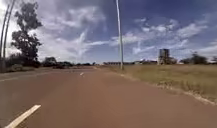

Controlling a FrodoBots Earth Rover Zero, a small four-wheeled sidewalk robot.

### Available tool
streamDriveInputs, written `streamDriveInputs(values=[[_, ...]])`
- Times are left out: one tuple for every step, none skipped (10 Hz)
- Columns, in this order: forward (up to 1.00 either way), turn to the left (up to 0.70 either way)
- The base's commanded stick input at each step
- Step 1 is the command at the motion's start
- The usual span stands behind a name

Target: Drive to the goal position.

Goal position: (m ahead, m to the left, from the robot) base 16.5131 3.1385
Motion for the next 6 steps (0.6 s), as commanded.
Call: streamDriveInputs(values=[[1.0, 0.0], [1.0, 0.0], [1.0, 0.0], [1.0, 0.0], [1.0, 0.0], [1.0, 0.0]])
